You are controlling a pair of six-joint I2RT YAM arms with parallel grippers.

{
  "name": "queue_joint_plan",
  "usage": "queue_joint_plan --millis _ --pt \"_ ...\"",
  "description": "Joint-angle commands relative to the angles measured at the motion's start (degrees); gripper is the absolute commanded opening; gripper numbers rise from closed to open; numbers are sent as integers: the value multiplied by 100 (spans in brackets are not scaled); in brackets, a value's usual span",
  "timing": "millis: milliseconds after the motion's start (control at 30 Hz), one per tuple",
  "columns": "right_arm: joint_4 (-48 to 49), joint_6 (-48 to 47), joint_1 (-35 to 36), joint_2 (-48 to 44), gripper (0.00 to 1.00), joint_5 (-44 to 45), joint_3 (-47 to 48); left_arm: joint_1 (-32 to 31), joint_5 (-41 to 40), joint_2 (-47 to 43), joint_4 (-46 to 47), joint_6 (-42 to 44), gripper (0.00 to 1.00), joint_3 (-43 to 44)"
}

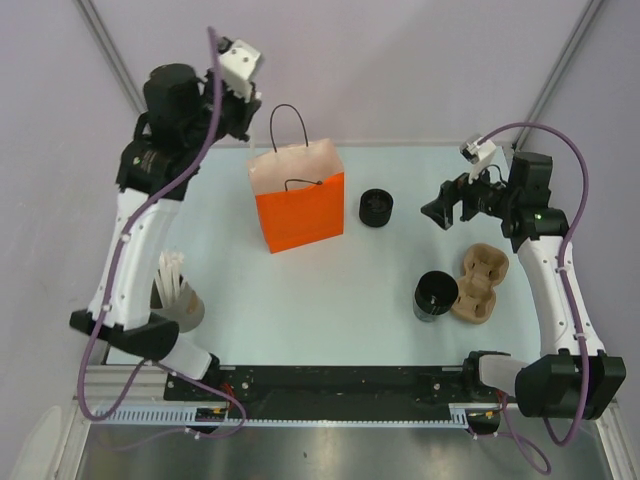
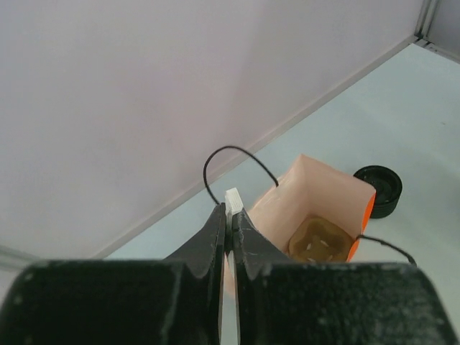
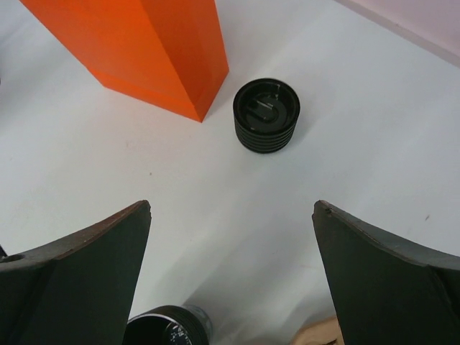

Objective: Pack the takeout coffee

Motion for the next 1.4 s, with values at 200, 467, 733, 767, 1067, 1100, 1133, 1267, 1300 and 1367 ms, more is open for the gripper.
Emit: queue_joint_plan --millis 200,467,733,767,1067,1100,1133,1267,1300,1367 --pt "-406 -200 -46 57 100 68 29 -1465 -1389 1032 301 1077 8 1163" --pt "-485 -288 -195 215 100 -46 -32 -1835 -1460 1568 671 1209 7 961" --pt "-432 -297 -266 241 100 -204 -147 -1914 -1662 2131 987 1429 5 803" --pt "-423 -305 -266 250 100 -204 -147 -1923 -1671 2140 1092 1447 5 724" --pt "-458 -358 -266 268 100 -257 -164 -2125 -1723 2008 1461 1534 4 -155" --pt "-476 -367 -266 268 100 -266 -164 -2143 -1732 2008 1497 1526 4 -304" --pt "-467 -376 -266 250 100 -266 -164 -2143 -1732 1999 1523 1526 4 -375" --pt "-494 -393 -266 233 100 -292 -164 -2152 -1776 1991 1620 1526 4 -630" --pt "-485 -393 -266 233 100 -301 -164 -2160 -1776 1990 1672 1552 5 -752" --pt "-494 -411 -266 224 100 -310 -164 -2152 -1820 1973 1734 1561 5 -867"
